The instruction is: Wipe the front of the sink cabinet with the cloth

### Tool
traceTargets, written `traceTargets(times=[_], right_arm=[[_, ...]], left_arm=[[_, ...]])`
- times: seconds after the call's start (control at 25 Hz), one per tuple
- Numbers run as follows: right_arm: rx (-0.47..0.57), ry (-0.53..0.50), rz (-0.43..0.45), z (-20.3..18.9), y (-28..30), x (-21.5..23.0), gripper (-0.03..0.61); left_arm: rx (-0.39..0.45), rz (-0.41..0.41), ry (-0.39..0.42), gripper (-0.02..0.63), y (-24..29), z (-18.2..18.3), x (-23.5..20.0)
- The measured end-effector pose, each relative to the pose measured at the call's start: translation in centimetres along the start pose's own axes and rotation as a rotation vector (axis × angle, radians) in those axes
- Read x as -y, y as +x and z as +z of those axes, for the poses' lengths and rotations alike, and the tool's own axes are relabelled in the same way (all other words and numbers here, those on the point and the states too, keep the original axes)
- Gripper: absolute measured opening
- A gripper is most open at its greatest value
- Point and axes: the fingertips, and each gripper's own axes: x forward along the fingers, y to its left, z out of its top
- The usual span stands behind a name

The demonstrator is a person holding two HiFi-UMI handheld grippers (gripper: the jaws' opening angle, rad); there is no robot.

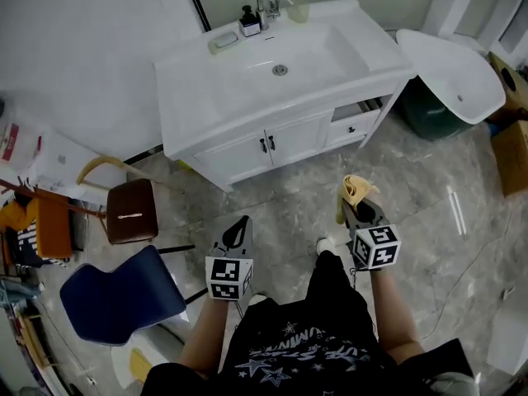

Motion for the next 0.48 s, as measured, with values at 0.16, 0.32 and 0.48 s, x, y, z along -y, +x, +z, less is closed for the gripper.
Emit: traceTargets(times=[0.16,0.32,0.48], right_arm=[[-0.047,-0.008,0.071,1.6,4.8,5.9,0.081],[-0.115,-0.101,0.179,1.3,10.1,7.3,0.081],[-0.143,-0.139,0.246,-0.3,14.5,6.7,0.081]], left_arm=[[0.024,0.048,-0.051,0.014,5.6,3.5,2.3],[0.021,0.108,-0.130,0.014,9.2,2.6,3.0],[-0.019,0.159,-0.231,0.015,12.5,-1.2,2.1]])
